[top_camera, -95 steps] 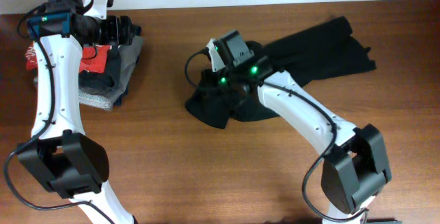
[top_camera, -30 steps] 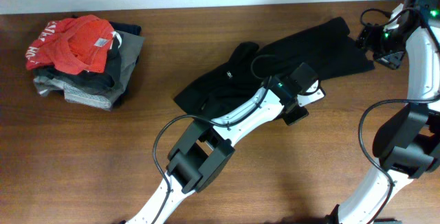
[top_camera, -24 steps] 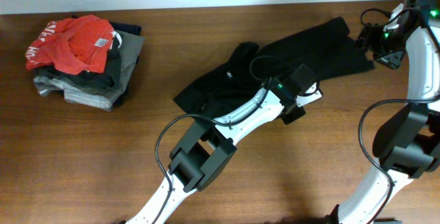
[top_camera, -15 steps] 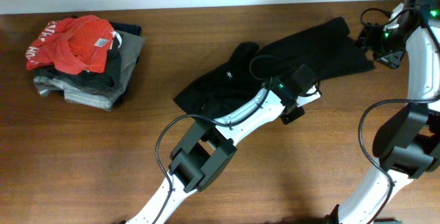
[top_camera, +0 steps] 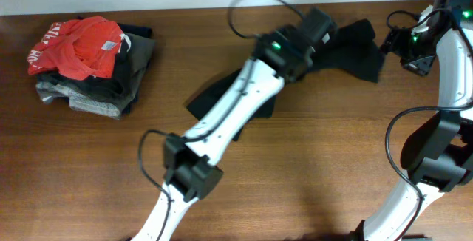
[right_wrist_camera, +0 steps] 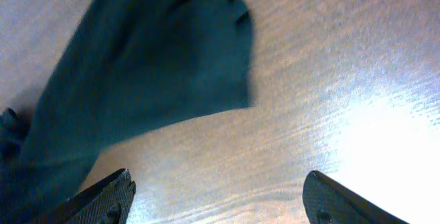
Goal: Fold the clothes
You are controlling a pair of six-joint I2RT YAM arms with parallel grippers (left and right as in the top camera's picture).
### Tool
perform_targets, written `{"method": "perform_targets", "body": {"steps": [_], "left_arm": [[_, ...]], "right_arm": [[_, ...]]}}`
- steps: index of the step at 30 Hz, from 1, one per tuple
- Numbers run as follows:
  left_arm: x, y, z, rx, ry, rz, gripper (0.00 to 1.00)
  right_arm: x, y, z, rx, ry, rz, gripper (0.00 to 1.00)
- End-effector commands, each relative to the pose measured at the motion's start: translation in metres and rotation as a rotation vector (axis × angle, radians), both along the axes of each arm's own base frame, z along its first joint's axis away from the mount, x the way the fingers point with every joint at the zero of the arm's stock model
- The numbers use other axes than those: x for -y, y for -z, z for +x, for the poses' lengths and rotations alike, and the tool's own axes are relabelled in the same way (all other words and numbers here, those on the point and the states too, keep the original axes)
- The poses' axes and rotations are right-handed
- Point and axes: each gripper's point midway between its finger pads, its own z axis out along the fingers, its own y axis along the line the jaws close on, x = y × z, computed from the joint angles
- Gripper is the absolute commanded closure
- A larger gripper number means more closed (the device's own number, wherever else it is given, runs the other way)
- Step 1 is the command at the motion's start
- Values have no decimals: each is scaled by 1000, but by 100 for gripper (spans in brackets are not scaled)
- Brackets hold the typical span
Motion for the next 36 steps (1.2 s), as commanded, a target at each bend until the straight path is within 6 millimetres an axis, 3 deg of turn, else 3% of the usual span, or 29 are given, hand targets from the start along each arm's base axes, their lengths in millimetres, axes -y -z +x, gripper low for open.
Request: {"method": "perform_targets", "body": {"steps": [1,6,12,16,21,27,36], "left_arm": [[-28,-39,13,82,-59,-11,99],[-48,-39,24,88,-107,11,99],[-52,-39,27,90,-113,12,100],[-52,-39,27,90,-114,12,100],[-53,-39,27,90,-115,12,99],[-63,-39,34,90,-137,12,99],[-62,-42,37,108,-140,-3,99]], "right_arm": [[-7,7,-9,-42,0,27,17],[-28,7,-19,-60,-97,116,17],[-63,6,-18,-62,-184,176,17],[-94,16,-15,-81,-265,154,17],[-110,45,-12,-108,-311,68,17],[-104,101,-18,-139,-273,-12,21],[-107,150,-7,-35,-179,-29,31]]}}
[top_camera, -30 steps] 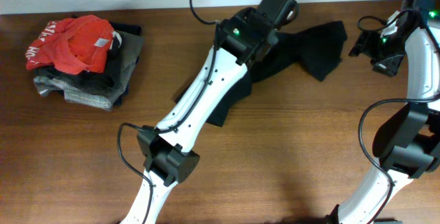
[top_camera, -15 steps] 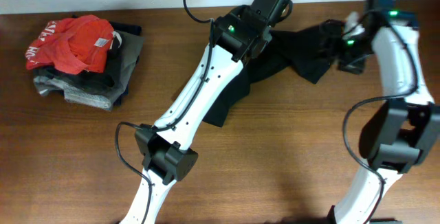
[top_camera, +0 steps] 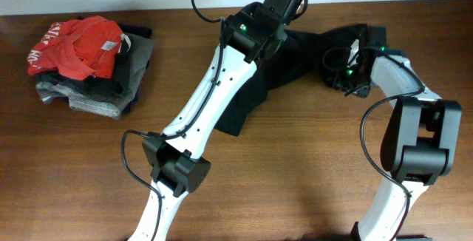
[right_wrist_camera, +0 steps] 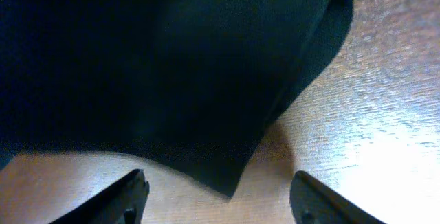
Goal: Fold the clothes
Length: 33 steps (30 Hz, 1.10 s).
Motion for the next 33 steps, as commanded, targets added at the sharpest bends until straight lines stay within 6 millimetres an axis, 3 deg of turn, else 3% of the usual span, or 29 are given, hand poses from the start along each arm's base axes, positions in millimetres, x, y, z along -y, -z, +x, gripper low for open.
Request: {"method": "perform_targets", "body": {"steps": [1,10,11,16,20,25,33], "left_arm": [[-6,-10,3,33,-13,9,99],[-5,-10,4,34,-13,8,99],[-5,-10,4,34,-13,8,99],[-6,-10,4,33,-13,8,99],[-8,-13,1,28,-43,-20,99],[-40,-45,2,68,-151,-104,100],[-129,-92,5,126,-312,-128,99]], "right_arm": [[-4,16,-3,9,60,-10,31],[-17,22,11,90,78,-12,42],[-20,21,12,94,72,-12,46],[-22,22,12,88,93,-5,96],[-16,12,9,79,108,-1,96],[1,-50,5,132,145,-1,96],[35,-196,-15,311,222,-4,96]]}}
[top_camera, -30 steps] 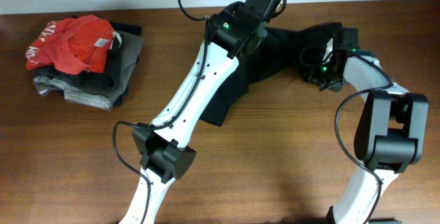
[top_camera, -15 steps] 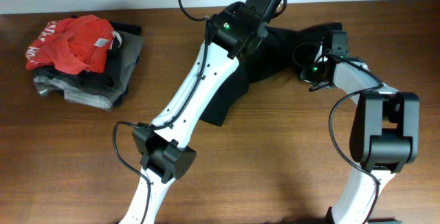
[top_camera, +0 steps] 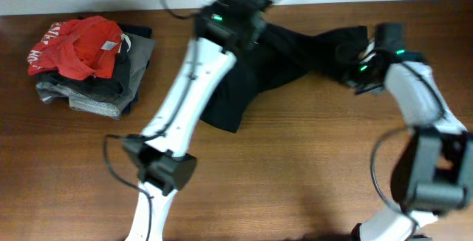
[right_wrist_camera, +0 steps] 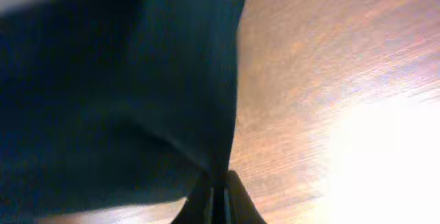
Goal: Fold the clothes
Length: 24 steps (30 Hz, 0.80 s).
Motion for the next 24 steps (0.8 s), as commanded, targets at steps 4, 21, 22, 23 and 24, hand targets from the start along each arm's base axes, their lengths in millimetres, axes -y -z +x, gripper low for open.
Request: {"method": "perform_targets", "body": {"steps": [4,21,22,23,24], "left_arm": [[-96,-79,-12,134,-202,-60,100],[-164,-216,-135,374,-237,-178,99],[-168,-221,-145,382,-237,-182,99],[-171,-225,-155,388,-234,-187,99],[-173,-229,-164,392,-227,-194,99]], "right_arm": [[28,-159,-20,262,62,-56,96],[17,-344,-145,512,77,-239,96],[16,-349,-154,522,82,-247,96],[15,-353,-162,529,87,-254,96],[14,-357,-170,536,91,-260,96]]}}
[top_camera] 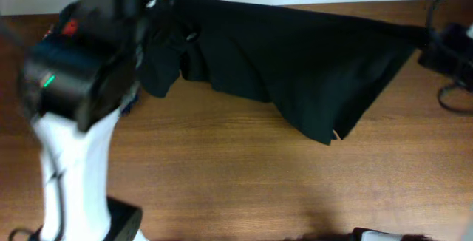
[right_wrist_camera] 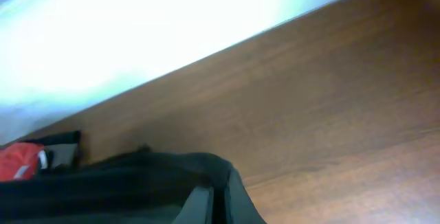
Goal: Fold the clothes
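Observation:
A black garment (top_camera: pixel 295 63) hangs spread in the air above the wooden table (top_camera: pixel 244 189), pulled tight from upper left to right. My left arm is raised close to the overhead camera. The left gripper (top_camera: pixel 150 3) holds the cloth's left end, though its fingers are mostly hidden by the wrist. My right gripper (top_camera: pixel 431 43) is shut on the cloth's right corner. In the right wrist view the right gripper (right_wrist_camera: pixel 216 207) pinches the dark fabric (right_wrist_camera: pixel 124 186) with its fingers pressed together.
A pile of folded clothes with a red top (right_wrist_camera: pixel 20 163) lies at the table's far left. In the overhead view the left arm covers it except for a bit of red (top_camera: pixel 70 26). A white wall (right_wrist_camera: pixel 137 38) runs behind the table.
Both arms have risen and moved apart. The black garment, which lay bunched on the table between them, now hangs stretched wide in the air. The right gripper stays shut on its corner.
At first the garment lay crumpled under the left arm, with the right gripper open and off to the right. Then the right gripper was open over the cloth's right end. Later it was shut on that end. Now both arms hold the garment spread above the table.

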You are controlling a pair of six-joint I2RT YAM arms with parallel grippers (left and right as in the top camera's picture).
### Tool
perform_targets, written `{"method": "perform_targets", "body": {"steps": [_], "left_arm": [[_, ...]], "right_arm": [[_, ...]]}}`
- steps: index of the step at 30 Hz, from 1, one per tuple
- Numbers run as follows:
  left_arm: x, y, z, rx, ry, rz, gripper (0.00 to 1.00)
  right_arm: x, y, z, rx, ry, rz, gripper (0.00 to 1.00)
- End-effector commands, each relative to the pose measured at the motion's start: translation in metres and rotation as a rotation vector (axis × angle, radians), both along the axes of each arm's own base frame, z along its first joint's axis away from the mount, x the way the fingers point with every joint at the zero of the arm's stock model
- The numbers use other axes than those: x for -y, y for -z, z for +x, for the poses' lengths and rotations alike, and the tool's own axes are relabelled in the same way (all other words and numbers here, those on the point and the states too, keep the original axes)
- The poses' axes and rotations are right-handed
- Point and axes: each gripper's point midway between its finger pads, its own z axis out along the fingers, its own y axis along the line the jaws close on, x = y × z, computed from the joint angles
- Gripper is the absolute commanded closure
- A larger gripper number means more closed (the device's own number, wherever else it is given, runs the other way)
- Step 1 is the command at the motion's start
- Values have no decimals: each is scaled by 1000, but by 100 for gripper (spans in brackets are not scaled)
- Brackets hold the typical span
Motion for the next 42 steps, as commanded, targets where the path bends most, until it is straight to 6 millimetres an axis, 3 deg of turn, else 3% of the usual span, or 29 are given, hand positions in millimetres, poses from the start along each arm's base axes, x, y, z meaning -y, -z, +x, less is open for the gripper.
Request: {"method": "perform_targets", "body": {"steps": [1,5,9,13,17,26,32,34,35,42], "left_arm": [[-37,-37,-48,96,-80,-10,99],[-34,-46,-81,106,-4,-50,100],[-32,-45,-95,92,32,-65,100],[-28,-30,-88,33,37,-47,99],[-20,-6,-65,-50,35,-16,99],[14,86,22,-296,30,75,99],[41,159,90,-387,28,110,99],[50,183,116,-390,26,111,99],[58,206,141,-380,24,106,99],[72,280,225,-288,-2,69,99]], "right_arm": [[22,-31,-44,72,142,-111,96],[17,-35,-73,77,144,-135,96],[19,-30,-92,49,175,-153,96],[25,-21,-97,-6,204,-169,96],[29,-4,-83,-87,188,-168,96],[47,66,-12,-359,152,-128,96],[64,131,48,-526,134,-97,96],[69,157,73,-561,125,-83,96],[74,184,100,-583,117,-74,96],[84,269,191,-538,76,-36,96]]}}
